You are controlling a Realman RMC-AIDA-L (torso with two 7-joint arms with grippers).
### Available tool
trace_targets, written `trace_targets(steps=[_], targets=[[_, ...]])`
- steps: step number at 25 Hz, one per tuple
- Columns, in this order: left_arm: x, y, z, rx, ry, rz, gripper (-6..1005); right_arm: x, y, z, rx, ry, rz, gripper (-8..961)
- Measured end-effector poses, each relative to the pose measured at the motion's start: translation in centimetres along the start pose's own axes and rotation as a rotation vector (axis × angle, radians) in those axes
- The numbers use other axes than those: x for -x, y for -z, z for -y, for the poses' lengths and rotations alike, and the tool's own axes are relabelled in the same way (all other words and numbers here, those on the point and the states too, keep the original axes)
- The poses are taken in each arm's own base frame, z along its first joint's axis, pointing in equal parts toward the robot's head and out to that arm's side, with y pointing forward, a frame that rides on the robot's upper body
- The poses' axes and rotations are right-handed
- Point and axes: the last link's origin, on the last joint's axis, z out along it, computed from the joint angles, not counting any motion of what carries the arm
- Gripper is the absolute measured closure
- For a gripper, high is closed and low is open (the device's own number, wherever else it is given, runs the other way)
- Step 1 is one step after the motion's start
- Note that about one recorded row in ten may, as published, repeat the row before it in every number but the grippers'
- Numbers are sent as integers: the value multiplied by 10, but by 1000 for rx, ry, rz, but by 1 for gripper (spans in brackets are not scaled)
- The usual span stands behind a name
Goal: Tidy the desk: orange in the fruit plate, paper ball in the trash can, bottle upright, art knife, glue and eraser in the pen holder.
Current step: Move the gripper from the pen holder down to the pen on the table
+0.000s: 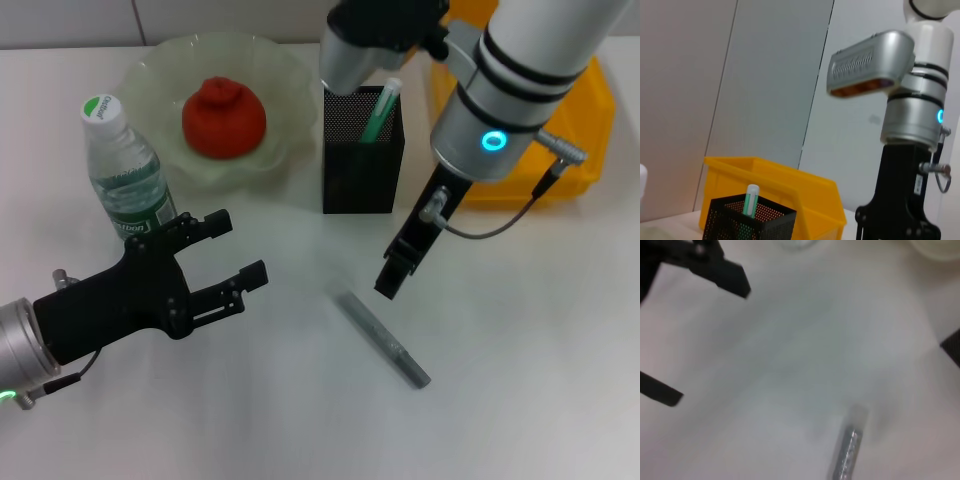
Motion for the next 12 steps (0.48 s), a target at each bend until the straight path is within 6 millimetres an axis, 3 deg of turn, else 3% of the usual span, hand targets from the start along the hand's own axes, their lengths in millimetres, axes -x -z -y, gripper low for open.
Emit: trace_targets(steps=[12], targets=[[2,0,-2,2,6,4,199,-4,-24,-10,36,14,-54,515]])
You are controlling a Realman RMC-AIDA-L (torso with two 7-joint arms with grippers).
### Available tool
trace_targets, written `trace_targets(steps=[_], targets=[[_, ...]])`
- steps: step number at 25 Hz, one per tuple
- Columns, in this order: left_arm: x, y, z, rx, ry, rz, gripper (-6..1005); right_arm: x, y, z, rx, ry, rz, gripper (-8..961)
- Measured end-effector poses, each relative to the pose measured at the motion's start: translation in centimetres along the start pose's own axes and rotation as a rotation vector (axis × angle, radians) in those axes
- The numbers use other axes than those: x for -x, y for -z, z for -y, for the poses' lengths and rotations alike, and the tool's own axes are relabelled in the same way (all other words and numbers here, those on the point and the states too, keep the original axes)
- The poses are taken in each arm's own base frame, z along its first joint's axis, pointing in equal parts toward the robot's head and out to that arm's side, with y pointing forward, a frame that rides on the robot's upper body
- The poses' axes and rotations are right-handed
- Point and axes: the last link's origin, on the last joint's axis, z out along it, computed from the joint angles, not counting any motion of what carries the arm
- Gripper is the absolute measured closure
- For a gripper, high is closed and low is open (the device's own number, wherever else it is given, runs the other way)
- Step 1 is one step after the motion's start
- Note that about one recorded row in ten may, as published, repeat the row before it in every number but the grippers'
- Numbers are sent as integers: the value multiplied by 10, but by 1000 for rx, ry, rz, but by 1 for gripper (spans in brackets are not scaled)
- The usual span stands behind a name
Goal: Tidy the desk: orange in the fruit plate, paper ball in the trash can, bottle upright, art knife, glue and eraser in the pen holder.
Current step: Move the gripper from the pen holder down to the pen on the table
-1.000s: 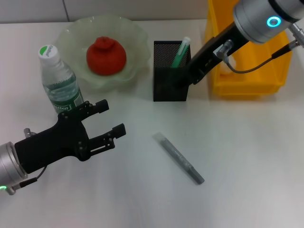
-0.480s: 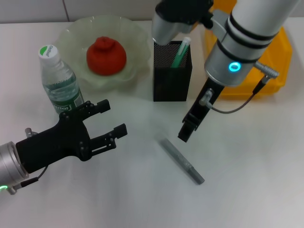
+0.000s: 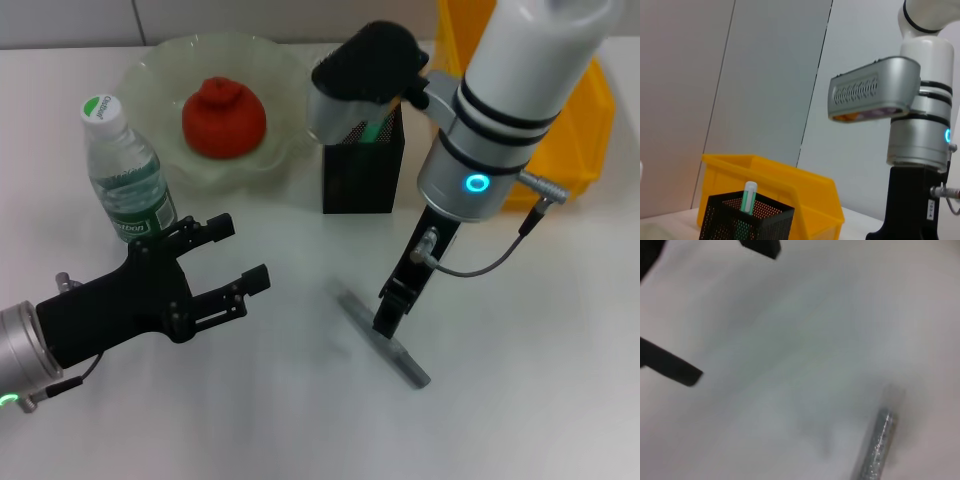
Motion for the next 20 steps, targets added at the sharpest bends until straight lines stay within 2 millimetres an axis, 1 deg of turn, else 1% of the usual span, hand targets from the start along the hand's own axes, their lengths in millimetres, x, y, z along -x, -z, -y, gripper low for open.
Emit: trace_targets(steps=[5,12,20], targets=[[2,1,-1,-1,6,2,199,0,-7,1,-16,-16,-2,524],[3,2,-3,2,10,1,199,-1,-20,0,5,-30,12,536],[3,2,-4,4,1,1,199,-2,-26,3,13,-51,24,549]])
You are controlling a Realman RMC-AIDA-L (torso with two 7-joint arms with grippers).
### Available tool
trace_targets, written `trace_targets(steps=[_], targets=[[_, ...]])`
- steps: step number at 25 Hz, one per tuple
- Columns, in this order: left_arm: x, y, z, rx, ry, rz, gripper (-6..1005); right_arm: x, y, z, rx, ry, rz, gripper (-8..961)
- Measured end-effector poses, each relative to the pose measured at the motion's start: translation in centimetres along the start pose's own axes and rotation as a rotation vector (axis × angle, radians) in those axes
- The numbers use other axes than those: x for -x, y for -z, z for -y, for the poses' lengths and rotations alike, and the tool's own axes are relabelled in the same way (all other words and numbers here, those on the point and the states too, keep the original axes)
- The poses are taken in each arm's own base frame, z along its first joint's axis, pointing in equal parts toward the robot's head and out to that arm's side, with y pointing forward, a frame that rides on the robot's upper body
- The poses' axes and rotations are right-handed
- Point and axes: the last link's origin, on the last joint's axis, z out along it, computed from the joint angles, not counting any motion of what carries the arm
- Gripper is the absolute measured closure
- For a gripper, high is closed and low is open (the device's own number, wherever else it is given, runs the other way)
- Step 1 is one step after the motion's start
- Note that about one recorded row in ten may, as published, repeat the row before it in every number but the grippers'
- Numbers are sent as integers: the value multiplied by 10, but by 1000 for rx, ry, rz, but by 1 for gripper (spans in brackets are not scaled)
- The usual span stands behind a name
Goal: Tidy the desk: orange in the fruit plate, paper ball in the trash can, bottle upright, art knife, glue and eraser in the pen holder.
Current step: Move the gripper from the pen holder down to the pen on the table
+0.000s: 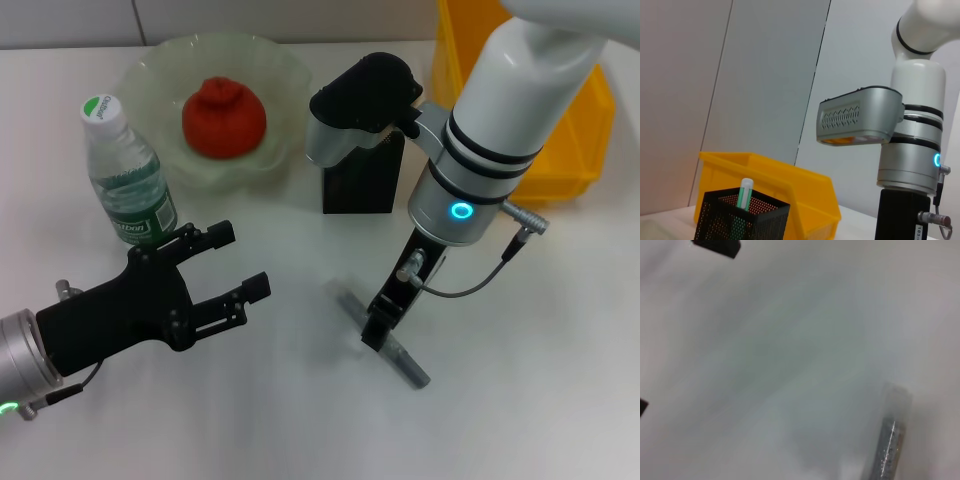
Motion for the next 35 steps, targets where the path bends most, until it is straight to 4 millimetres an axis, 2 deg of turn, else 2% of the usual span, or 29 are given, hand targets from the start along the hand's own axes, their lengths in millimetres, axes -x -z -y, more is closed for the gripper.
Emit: trace_targets(steps=[21,32,35], targets=[[1,0,0,-5,1,5,199,1,-3,0,-14,13,6,562],[0,-1,1,-5,-1,4,198,0,-7,-5,-6,38,-14,692],[0,-2,1,-4,-1,4,198,-1,-8,-6,-6,42,-18,693]])
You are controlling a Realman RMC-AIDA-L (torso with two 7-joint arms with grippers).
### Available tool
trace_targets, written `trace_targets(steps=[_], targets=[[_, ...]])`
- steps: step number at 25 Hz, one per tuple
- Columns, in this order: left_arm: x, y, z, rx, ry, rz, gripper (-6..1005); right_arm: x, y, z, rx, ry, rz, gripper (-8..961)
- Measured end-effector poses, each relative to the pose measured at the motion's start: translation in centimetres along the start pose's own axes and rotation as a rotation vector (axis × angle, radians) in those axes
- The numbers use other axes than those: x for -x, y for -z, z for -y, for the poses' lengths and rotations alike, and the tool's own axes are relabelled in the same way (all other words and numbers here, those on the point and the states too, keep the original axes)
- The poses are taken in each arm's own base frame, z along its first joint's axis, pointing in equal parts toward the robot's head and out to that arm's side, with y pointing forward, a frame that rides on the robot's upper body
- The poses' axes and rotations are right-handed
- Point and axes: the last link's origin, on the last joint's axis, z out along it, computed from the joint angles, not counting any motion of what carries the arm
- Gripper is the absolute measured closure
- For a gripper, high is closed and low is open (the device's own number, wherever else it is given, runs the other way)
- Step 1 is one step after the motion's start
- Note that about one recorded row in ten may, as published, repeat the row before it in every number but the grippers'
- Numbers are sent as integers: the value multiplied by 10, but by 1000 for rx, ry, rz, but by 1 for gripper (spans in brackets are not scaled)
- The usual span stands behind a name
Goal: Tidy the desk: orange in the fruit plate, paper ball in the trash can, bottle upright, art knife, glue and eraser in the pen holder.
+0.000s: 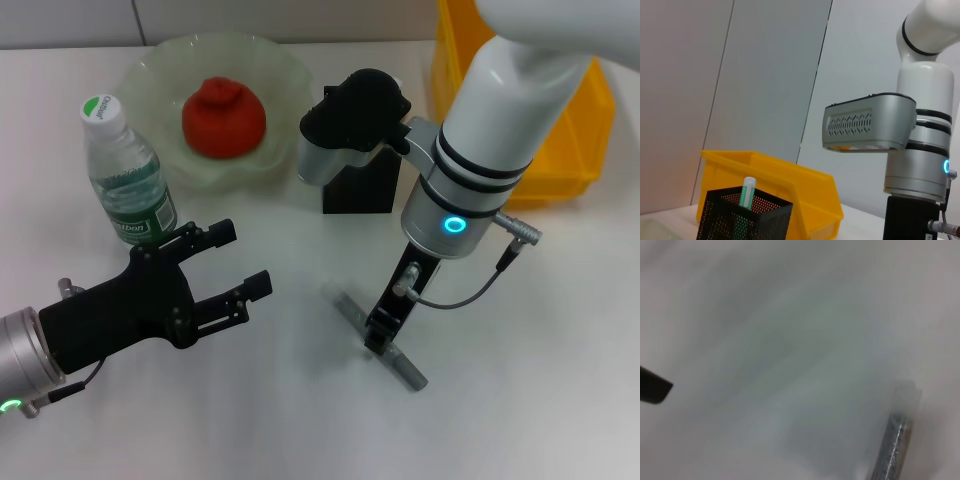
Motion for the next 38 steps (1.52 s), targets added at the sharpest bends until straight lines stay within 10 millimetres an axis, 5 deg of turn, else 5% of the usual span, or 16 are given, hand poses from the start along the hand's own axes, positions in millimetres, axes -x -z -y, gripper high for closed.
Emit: trace_targets(steps=[31,38], targets=[[0,1,0,-5,2,-2,198,-1,-4,0,-10,8,16,791],[0,1,1,-8,1,-5,198,-5,8,1,28,-11,145,819]])
